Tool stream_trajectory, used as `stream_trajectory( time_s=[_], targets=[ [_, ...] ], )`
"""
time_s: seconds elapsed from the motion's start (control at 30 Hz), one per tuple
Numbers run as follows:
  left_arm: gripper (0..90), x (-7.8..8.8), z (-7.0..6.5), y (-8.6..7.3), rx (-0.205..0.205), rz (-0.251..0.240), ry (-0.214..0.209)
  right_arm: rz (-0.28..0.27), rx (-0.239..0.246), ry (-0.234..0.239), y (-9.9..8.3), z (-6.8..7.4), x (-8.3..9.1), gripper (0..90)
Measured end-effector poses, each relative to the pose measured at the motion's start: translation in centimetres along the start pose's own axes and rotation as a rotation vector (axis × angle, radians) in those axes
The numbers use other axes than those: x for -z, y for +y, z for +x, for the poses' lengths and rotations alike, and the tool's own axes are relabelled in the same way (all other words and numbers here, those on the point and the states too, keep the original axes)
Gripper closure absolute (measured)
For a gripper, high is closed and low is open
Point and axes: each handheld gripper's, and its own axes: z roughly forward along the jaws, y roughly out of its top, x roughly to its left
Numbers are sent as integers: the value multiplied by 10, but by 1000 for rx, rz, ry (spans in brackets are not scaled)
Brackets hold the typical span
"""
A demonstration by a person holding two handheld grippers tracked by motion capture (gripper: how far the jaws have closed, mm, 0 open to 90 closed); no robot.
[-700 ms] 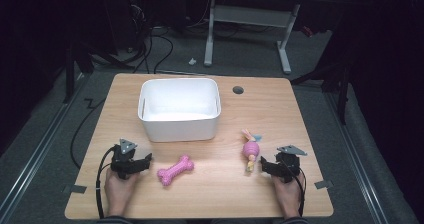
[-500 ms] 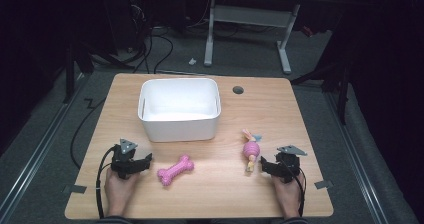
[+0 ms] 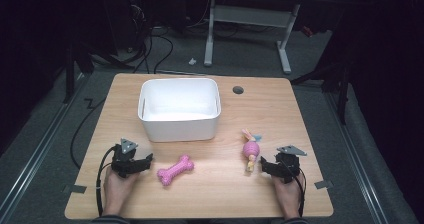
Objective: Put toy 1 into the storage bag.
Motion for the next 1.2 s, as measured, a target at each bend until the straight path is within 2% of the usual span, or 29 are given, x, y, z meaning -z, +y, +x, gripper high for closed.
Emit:
stream_trajectory(
  time_s=[0.27, 0.5, 0.9, 1.2],
  targets=[
    [205, 1, 1, 0, -3, 1, -8, 0, 0, 2, 0, 0, 0, 178],
    [216, 5, 6, -2, 40, -10, -45, 3, -1, 3, 0, 1, 0, 182],
    [232, 16, 7, -2, 54, -18, -82, 3, -2, 4, 0, 1, 1, 183],
    [262, 32, 2, 3, 22, -31, -100, 2, -1, 4, 0, 1, 1, 184]
  ],
)
